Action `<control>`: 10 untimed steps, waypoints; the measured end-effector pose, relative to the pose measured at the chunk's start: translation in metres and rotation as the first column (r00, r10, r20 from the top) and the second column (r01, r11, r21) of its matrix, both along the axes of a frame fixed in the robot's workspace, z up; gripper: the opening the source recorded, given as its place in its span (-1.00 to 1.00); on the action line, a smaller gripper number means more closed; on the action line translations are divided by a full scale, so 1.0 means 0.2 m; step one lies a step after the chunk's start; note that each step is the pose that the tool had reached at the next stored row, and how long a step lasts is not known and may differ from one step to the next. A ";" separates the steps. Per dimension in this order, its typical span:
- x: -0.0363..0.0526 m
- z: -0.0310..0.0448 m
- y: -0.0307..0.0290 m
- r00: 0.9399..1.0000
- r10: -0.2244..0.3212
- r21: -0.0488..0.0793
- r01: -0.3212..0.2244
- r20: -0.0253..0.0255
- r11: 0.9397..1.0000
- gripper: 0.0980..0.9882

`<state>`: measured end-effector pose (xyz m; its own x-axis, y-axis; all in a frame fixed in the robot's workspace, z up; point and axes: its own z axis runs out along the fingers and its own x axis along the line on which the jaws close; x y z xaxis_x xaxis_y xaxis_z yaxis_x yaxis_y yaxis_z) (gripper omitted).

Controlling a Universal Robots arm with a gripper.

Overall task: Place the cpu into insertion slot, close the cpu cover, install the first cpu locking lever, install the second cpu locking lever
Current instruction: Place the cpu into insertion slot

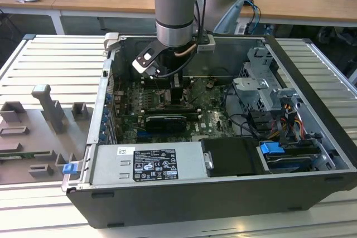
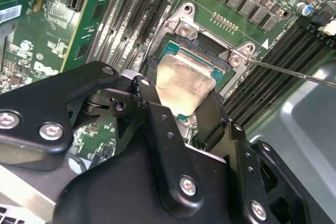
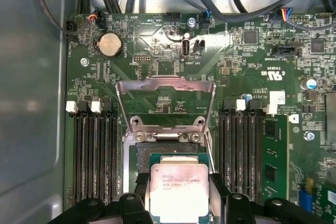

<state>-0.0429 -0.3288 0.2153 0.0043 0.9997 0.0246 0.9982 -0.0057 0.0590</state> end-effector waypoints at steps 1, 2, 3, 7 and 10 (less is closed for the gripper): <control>0.000 -0.007 0.005 1.000 -0.002 0.000 0.002 -0.001 1.000 -0.01; 0.000 -0.015 0.009 1.000 -0.002 0.000 0.002 -0.002 1.000 -0.01; 0.001 -0.022 0.011 1.000 -0.003 0.000 0.003 -0.003 1.000 -0.01; 0.016 -0.035 0.021 1.000 -0.003 0.000 0.003 -0.006 1.000 -0.01; 0.018 -0.043 0.030 1.000 -0.003 0.000 0.003 -0.006 1.000 -0.01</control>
